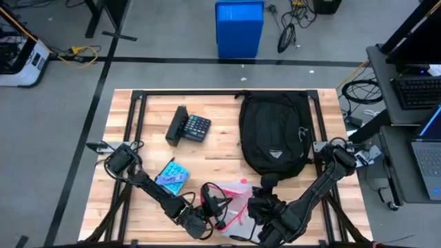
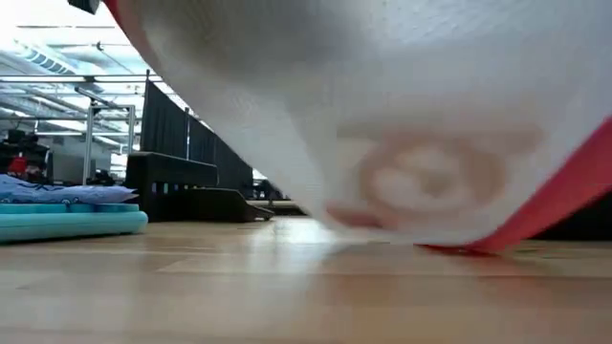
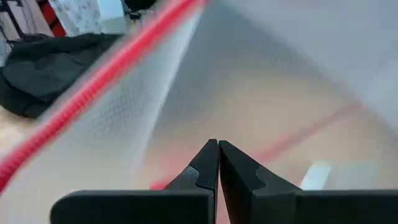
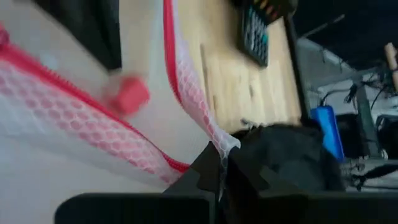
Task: Unpack backpack
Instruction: Remove the pink earphones from the white zip bag, then remove the pink charger adapter from the white zip bag
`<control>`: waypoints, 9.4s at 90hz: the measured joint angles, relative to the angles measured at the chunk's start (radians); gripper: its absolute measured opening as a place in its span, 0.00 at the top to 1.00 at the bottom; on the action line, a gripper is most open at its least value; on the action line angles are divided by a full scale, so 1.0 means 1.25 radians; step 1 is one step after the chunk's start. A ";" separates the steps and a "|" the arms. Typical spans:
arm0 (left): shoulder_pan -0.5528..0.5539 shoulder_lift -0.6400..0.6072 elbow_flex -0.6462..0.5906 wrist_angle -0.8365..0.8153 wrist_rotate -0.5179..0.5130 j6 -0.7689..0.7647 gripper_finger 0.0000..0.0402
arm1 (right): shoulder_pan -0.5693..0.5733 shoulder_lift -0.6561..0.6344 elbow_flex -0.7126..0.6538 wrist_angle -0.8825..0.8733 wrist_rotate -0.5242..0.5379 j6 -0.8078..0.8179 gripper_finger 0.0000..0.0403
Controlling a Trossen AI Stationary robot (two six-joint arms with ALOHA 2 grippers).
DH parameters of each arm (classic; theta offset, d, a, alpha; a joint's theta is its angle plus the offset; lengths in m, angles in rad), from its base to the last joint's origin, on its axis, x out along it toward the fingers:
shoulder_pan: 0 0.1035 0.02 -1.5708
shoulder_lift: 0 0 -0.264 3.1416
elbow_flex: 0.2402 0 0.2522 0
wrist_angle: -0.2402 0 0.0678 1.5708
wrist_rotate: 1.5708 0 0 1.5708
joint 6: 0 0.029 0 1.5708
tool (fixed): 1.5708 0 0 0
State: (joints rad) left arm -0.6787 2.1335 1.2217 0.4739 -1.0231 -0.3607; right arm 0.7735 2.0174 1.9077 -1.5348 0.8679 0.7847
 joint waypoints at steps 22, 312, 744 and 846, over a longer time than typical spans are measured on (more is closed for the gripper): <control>0.032 0.022 -0.001 -0.007 0.022 -0.034 1.00 | 0.001 0.001 0.019 0.096 -0.003 -0.138 1.00; 0.208 0.081 0.035 -0.127 0.903 0.259 0.65 | 0.024 0.014 0.019 0.239 -0.191 -0.561 1.00; -0.136 -0.356 0.040 -1.039 0.238 -0.291 0.63 | -0.028 0.013 0.019 0.103 -0.187 -0.196 1.00; 0.154 -0.095 -0.010 -0.342 0.411 0.002 0.63 | -0.040 0.013 0.019 0.101 0.028 -0.224 1.00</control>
State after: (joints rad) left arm -0.4863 2.0151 1.2095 0.0463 -0.5100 -0.3579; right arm 0.7238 2.0342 1.9316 -1.4083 0.9026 0.5048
